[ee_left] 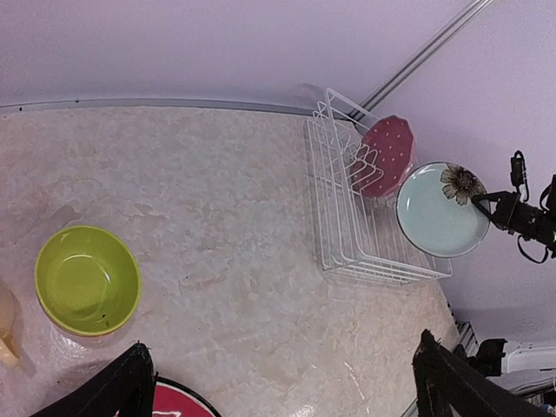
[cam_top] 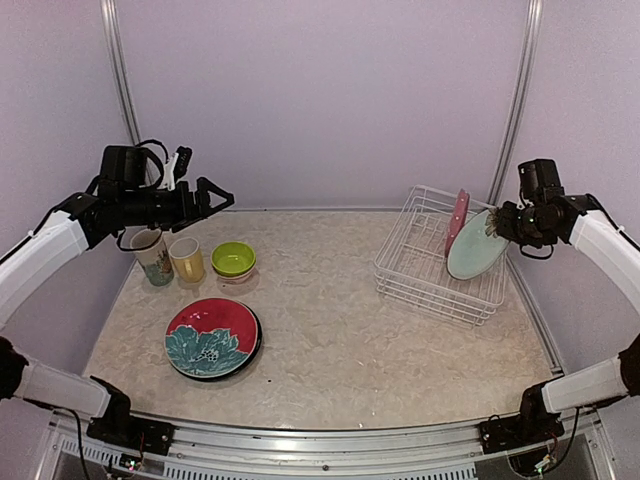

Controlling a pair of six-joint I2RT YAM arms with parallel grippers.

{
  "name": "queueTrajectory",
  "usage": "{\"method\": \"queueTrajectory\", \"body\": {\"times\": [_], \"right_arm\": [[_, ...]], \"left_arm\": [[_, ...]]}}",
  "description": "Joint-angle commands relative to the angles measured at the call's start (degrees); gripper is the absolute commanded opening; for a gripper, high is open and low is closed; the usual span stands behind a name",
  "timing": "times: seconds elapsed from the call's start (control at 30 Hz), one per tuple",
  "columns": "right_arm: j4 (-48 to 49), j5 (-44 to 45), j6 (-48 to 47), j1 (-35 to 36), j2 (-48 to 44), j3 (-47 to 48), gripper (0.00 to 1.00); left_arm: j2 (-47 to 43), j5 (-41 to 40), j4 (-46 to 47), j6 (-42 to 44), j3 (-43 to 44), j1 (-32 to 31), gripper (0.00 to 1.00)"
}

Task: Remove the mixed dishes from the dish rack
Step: Pass from the right arm to the left

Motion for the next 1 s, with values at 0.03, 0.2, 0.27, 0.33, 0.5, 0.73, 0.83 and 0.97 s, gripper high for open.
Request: {"method": "queueTrajectory", "body": {"times": [0.03, 0.2, 0.27, 0.33, 0.5, 0.73, 0.83, 0.97], "right_arm": [[13.3, -7.2, 2.4, -1.6, -1.9, 0.4, 0.00], [13.5, -9.1, 2.8, -2.1, -3.2, 0.6, 0.00], [13.9, -9.5, 3.2, -2.2, -4.3, -0.1, 0.00], [13.9, -9.6, 3.3, -2.2, -5.4, -0.5, 0.00], [14.2, -9.7, 3.8, -2.1, -7.7, -1.3, 0.00], [17.9, -15.5, 5.7, -2.1, -7.7, -2.6, 0.00], [21.5, -22.1, 6.7, -2.2, -6.6, -3.0, 0.00], [28.1, -31.4, 8.4, -2.1, -4.4, -4.4, 0.00]], "left_arm": [[1.9, -2.6, -2.4, -0.8, 0.8, -2.8, 0.99], [1.0, -2.2, -2.0, -4.8, -0.2, -3.9, 0.99], [0.3, -1.5, -1.2, -6.4, -1.3, -4.3, 0.99], [-0.4, -0.8, -0.5, -7.6, -2.5, -4.4, 0.99], [-0.6, 0.4, -1.0, -9.0, -3.7, -4.5, 0.99], [-0.1, 5.6, 0.9, -12.9, -5.0, -4.9, 0.99], [1.0, 9.4, 3.6, -16.3, -5.7, -5.0, 0.99], [3.2, 13.2, 8.1, -20.9, -6.9, -5.8, 0.99]]}}
